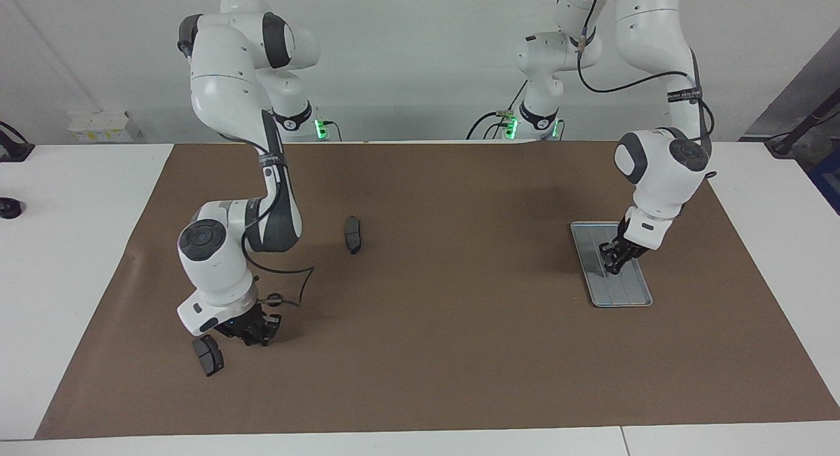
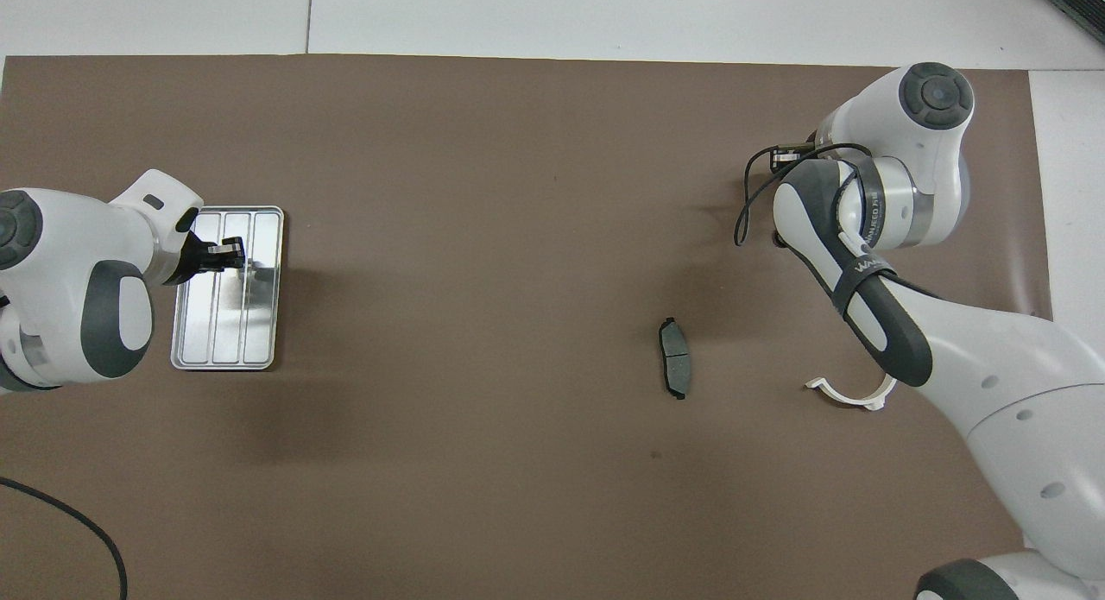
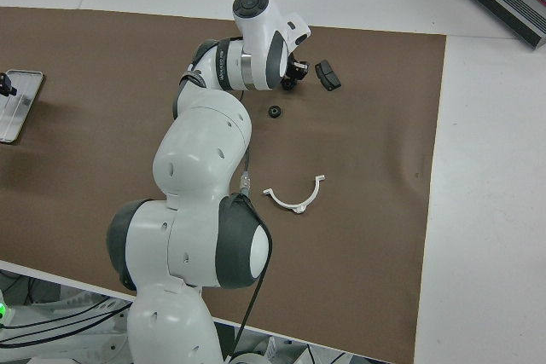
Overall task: Pick bearing gear from pile to tray
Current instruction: 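Release the gear onto the tray while the right gripper grasps another gear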
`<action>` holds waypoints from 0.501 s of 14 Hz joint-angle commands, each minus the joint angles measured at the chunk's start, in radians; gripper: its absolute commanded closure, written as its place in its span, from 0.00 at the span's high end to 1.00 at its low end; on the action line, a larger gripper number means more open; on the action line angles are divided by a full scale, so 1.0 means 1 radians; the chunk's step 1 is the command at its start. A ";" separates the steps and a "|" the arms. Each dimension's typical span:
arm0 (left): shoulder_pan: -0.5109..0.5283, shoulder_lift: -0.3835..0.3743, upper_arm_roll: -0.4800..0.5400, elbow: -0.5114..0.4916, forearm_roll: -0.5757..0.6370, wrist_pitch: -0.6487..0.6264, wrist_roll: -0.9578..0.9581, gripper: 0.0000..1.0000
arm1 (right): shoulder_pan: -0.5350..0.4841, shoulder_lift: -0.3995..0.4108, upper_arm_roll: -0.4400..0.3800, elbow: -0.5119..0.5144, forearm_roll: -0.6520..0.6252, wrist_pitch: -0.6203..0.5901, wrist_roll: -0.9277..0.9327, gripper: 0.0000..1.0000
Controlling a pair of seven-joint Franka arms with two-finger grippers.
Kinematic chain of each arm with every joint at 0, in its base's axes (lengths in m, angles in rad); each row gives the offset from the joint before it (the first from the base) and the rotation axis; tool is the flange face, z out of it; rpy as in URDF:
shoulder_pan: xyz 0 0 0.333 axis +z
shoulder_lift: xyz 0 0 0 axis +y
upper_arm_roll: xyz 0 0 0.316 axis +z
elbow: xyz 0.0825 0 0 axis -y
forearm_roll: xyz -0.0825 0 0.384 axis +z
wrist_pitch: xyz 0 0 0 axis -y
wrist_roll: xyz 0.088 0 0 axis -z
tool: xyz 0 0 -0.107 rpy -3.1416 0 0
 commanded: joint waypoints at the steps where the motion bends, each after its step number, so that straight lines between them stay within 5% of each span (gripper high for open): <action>1: 0.004 0.011 0.000 -0.009 -0.012 0.023 0.040 0.03 | 0.012 -0.017 0.006 -0.027 0.002 -0.021 0.013 0.05; 2: 0.004 0.020 0.001 -0.009 -0.012 0.026 0.054 0.17 | 0.034 -0.019 0.006 -0.017 0.001 -0.021 0.013 0.04; 3: 0.004 0.023 0.000 -0.004 -0.012 0.028 0.069 0.83 | 0.057 -0.019 0.006 -0.005 0.001 -0.019 0.013 0.03; 4: 0.001 0.025 0.000 0.020 -0.011 0.010 0.066 1.00 | 0.086 -0.017 0.015 0.022 -0.001 -0.015 0.013 0.03; 7: -0.010 0.002 0.000 0.141 -0.012 -0.160 0.056 1.00 | 0.125 -0.025 0.102 0.053 -0.007 0.004 0.025 0.03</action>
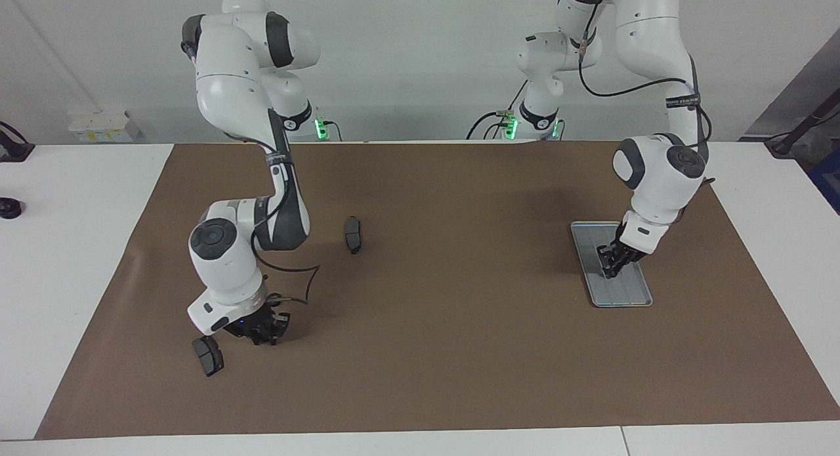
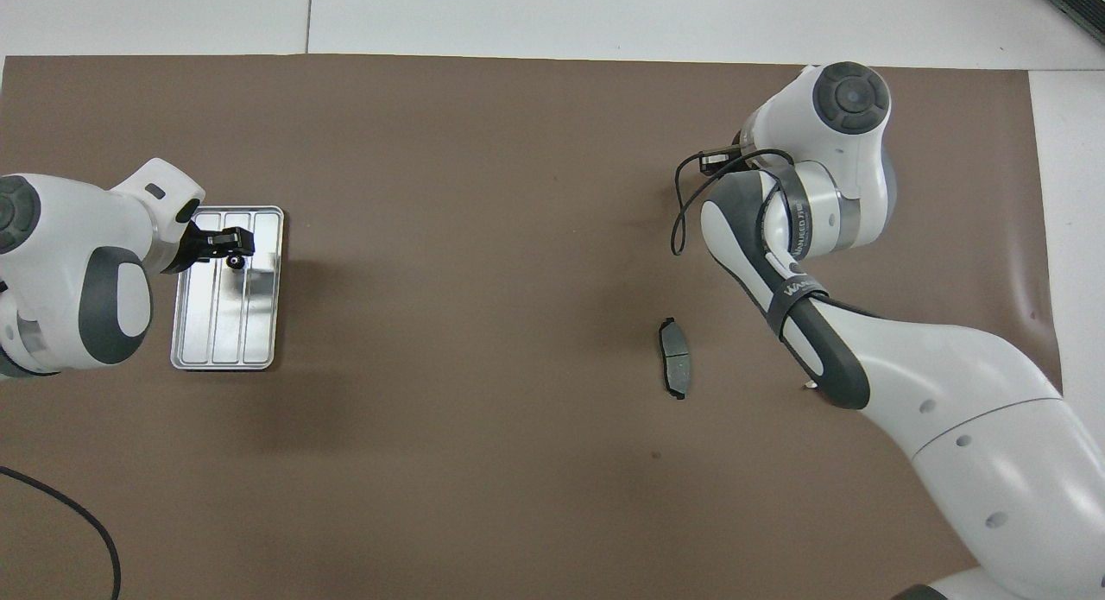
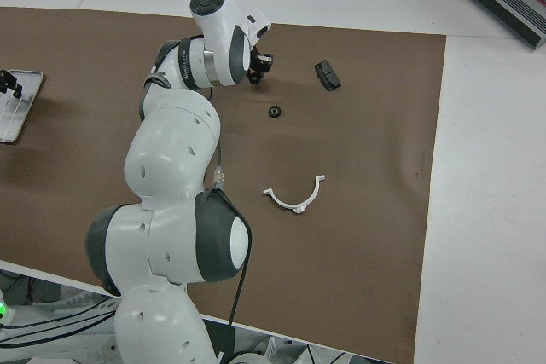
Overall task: Pick bearing gear from pile to tray
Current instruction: 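Release the gear onto the tray while the right gripper grasps another gear, then carry the second gear to mid-table with the right gripper while the left gripper approaches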
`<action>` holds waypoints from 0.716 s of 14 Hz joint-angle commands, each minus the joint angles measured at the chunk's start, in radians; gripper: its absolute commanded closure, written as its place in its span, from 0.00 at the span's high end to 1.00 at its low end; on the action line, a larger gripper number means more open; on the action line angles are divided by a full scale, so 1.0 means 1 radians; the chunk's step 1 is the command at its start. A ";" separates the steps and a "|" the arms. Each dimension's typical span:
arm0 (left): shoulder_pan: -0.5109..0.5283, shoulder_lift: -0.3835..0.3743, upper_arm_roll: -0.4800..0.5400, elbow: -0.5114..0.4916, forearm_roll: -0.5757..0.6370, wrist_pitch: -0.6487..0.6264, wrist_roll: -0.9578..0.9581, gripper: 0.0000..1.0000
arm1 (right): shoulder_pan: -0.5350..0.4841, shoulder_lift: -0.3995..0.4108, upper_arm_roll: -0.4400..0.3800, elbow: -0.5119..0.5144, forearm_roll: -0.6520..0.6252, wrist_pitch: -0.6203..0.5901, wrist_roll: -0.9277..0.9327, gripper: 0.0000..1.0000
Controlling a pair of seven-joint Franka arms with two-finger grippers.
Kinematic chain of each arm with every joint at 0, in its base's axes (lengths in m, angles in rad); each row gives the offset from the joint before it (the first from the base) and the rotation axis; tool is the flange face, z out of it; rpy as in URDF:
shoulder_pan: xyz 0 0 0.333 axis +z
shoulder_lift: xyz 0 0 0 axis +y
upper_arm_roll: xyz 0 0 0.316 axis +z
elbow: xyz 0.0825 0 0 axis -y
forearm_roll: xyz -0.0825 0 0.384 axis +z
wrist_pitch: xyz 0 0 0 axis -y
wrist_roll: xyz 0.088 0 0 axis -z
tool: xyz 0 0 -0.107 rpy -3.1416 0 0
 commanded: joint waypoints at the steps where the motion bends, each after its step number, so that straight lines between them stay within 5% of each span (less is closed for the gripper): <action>1: -0.009 -0.035 0.002 0.104 -0.012 -0.185 0.013 1.00 | 0.033 -0.008 0.063 0.033 -0.008 0.031 0.050 0.03; 6: -0.064 -0.083 -0.004 0.288 -0.011 -0.492 -0.138 1.00 | 0.226 -0.004 0.061 0.030 -0.011 0.201 0.313 0.03; 10: -0.205 -0.088 -0.004 0.316 -0.006 -0.499 -0.413 1.00 | 0.329 0.017 0.063 0.022 0.004 0.365 0.498 0.04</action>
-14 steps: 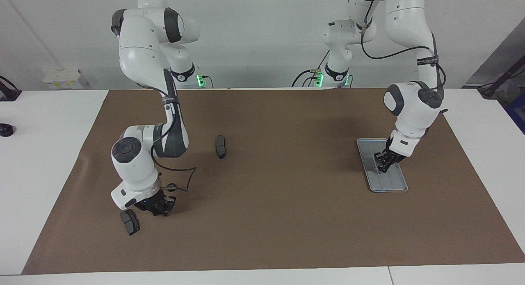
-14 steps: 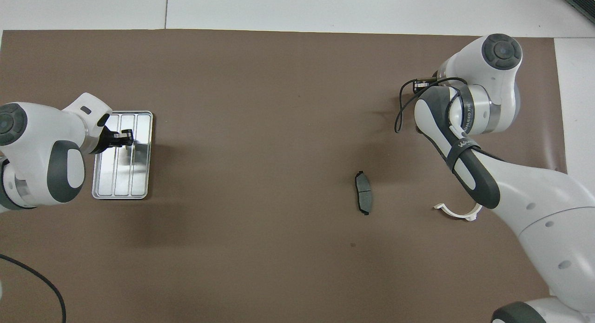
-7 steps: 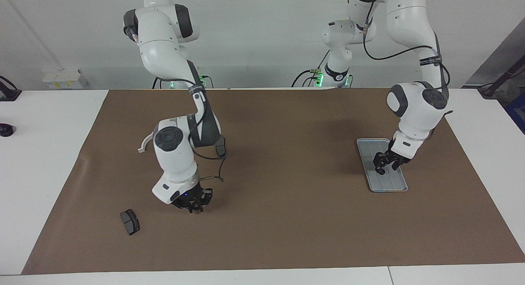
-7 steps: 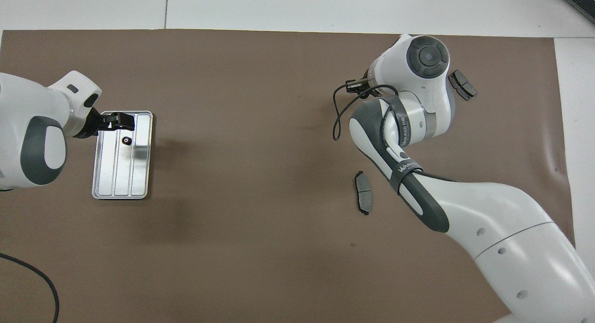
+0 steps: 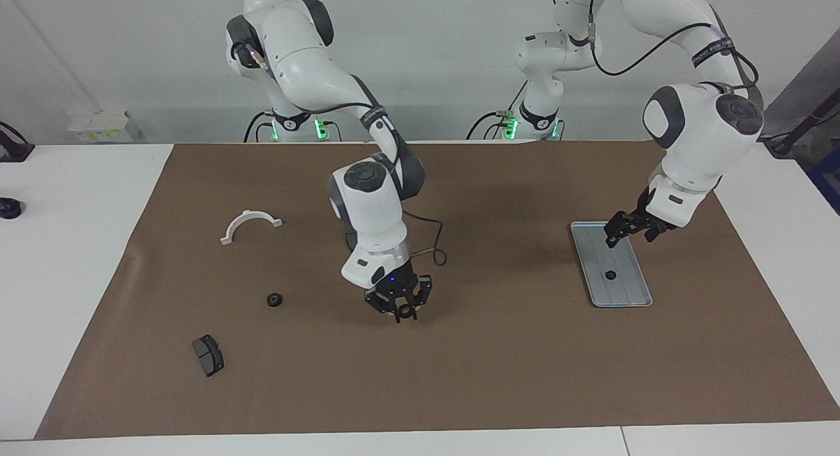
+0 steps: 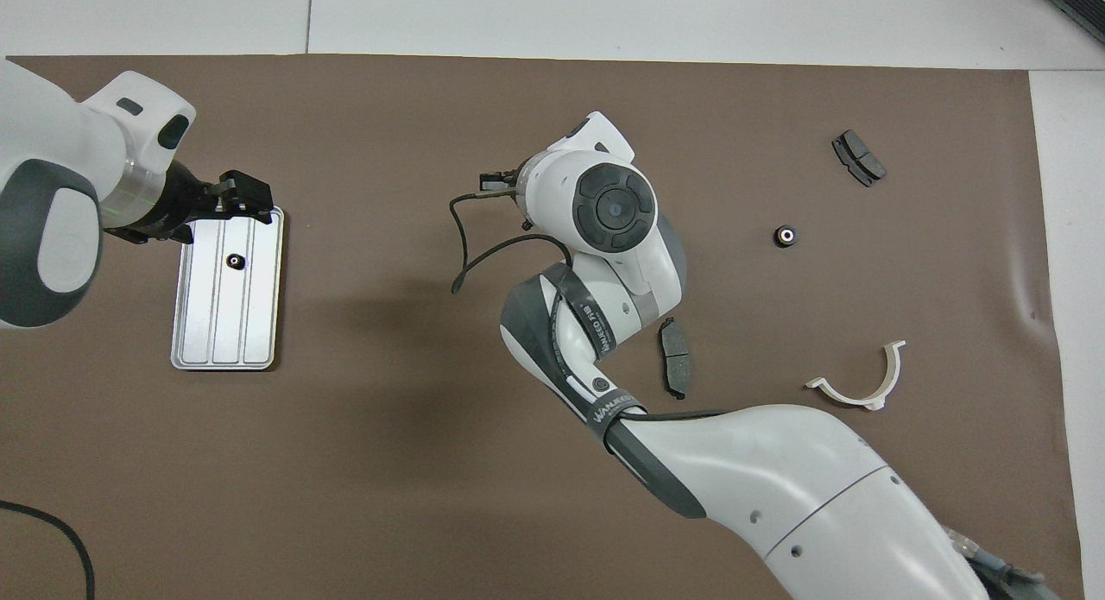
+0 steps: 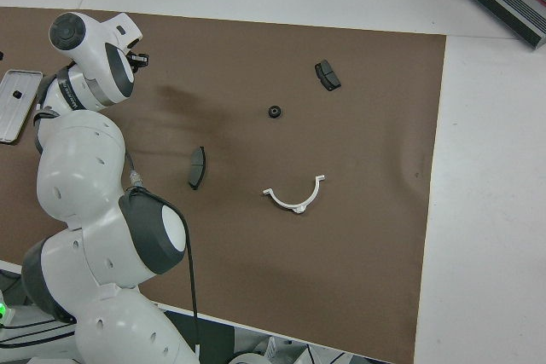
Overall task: Pick bearing gear from pile to tray
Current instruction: 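Carry the second gear to mid-table with the right gripper while the left gripper approaches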
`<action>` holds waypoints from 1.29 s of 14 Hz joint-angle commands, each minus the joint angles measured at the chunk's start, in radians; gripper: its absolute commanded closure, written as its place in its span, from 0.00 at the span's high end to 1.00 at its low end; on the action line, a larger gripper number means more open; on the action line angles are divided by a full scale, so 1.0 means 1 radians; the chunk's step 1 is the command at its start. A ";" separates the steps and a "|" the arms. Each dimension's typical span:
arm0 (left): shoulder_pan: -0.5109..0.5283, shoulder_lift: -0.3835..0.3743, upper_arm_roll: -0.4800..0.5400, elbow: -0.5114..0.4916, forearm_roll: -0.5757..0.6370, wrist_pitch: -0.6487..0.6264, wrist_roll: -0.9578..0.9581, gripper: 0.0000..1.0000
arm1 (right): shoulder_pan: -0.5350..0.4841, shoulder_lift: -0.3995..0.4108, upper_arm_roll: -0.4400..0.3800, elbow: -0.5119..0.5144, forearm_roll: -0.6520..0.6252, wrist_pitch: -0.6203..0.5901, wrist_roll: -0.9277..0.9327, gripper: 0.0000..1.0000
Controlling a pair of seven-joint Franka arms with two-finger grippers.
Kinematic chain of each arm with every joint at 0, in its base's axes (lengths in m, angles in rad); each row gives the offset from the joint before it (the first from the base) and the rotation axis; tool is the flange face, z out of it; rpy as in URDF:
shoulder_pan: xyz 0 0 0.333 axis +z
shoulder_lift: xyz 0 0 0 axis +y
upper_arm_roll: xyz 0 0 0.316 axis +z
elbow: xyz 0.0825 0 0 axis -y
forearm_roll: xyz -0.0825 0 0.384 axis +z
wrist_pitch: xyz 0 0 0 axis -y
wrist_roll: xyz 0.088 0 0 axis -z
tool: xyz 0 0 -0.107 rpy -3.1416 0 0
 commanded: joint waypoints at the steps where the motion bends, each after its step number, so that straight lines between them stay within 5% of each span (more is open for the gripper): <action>1: -0.088 0.006 0.014 0.007 -0.004 0.020 -0.153 1.00 | 0.040 0.040 -0.001 -0.005 0.007 0.123 0.098 0.06; 3: -0.111 0.006 0.012 0.000 -0.005 0.061 -0.191 1.00 | 0.065 0.049 -0.001 -0.011 0.004 0.139 0.153 0.37; 4: -0.113 0.006 0.011 0.000 -0.005 0.069 -0.196 1.00 | 0.078 0.046 -0.001 -0.015 0.004 0.137 0.181 0.67; 5: -0.114 0.006 0.011 -0.013 -0.007 0.095 -0.201 1.00 | 0.088 0.043 -0.001 -0.015 -0.002 0.131 0.222 0.77; 10: -0.099 0.036 0.011 -0.047 -0.010 0.274 -0.257 1.00 | 0.068 0.037 -0.014 0.000 -0.029 0.055 0.218 0.85; 14: -0.189 0.206 0.017 0.033 0.008 0.353 -0.476 1.00 | -0.049 0.032 -0.015 0.001 -0.077 -0.054 0.133 0.81; 18: -0.290 0.358 0.018 0.136 0.156 0.388 -0.673 1.00 | -0.213 0.000 -0.015 0.001 -0.089 -0.244 -0.123 0.80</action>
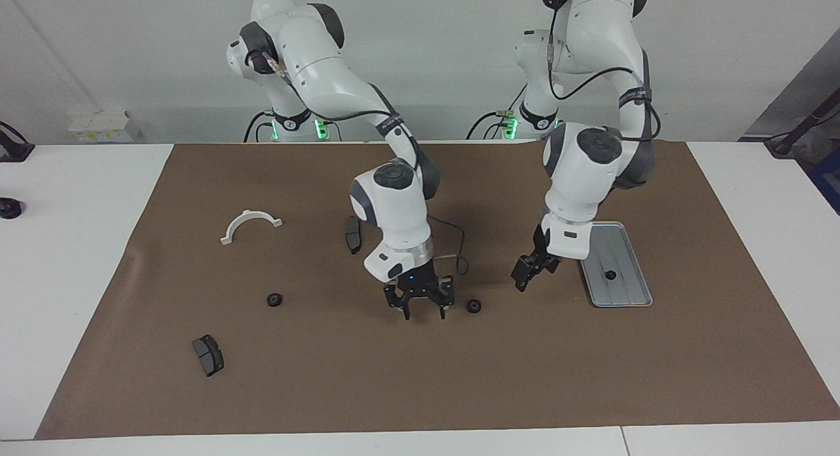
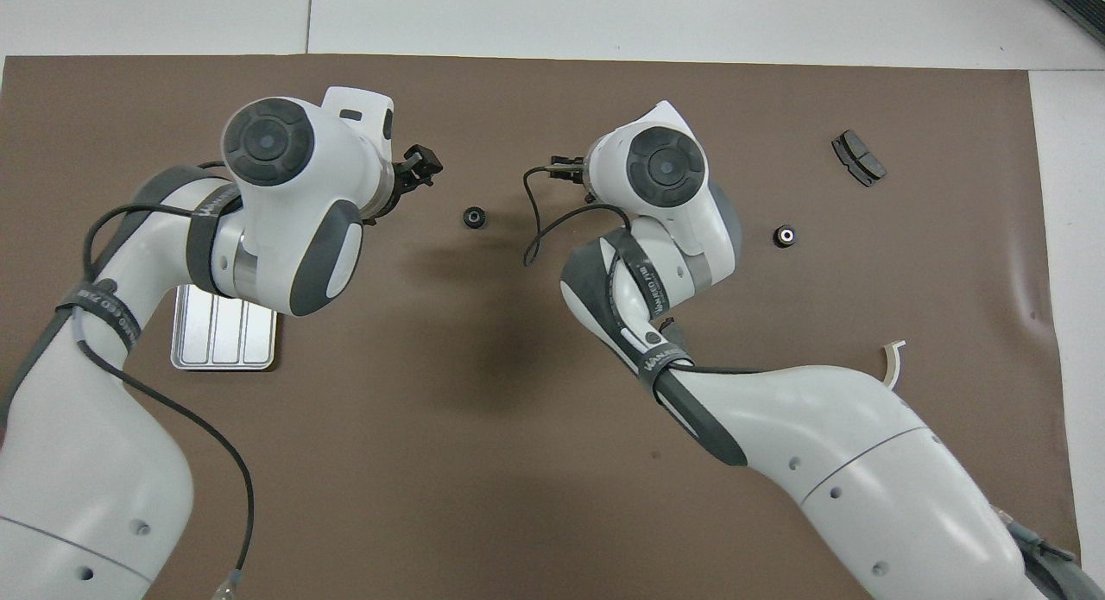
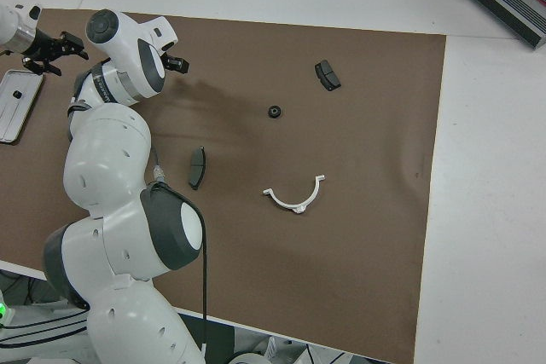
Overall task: Pick bearing gear from pile to tray
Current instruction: 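Grasp the second gear with the left gripper from the right gripper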
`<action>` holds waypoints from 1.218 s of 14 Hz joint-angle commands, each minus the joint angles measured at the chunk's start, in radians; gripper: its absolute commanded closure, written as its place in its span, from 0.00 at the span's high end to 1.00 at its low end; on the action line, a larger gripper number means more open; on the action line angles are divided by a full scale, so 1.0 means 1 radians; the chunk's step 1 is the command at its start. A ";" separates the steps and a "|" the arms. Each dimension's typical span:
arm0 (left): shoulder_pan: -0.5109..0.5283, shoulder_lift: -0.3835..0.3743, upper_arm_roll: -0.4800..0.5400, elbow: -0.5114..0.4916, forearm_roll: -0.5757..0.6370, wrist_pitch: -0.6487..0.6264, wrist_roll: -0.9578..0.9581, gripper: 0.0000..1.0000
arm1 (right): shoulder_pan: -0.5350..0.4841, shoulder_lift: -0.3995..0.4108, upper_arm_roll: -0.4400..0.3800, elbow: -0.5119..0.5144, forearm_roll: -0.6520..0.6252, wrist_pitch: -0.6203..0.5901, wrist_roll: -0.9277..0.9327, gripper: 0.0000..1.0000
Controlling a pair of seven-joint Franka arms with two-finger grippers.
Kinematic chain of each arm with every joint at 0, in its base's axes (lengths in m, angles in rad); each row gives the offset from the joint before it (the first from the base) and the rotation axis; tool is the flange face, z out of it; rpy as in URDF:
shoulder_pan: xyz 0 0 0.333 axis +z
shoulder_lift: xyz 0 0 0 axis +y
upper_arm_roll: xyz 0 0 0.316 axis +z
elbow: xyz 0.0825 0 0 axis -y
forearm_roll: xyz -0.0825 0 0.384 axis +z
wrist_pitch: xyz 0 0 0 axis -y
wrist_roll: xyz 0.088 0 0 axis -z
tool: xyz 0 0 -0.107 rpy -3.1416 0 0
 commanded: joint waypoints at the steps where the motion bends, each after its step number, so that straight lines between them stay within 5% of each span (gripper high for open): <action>1: -0.049 0.091 0.018 0.094 0.043 0.008 -0.053 1.00 | -0.103 -0.033 0.017 -0.007 -0.019 -0.097 -0.141 0.79; 6: -0.144 0.213 0.041 0.203 0.045 -0.009 -0.100 0.94 | -0.268 -0.072 0.019 -0.083 -0.056 -0.160 -0.306 0.75; 10: -0.131 0.210 0.041 0.170 0.069 0.003 -0.093 0.60 | -0.292 -0.125 0.019 -0.218 -0.054 -0.160 -0.302 0.73; 17: -0.130 0.207 0.039 0.148 0.100 0.009 -0.086 0.56 | -0.292 -0.153 0.019 -0.251 -0.051 -0.266 -0.257 0.67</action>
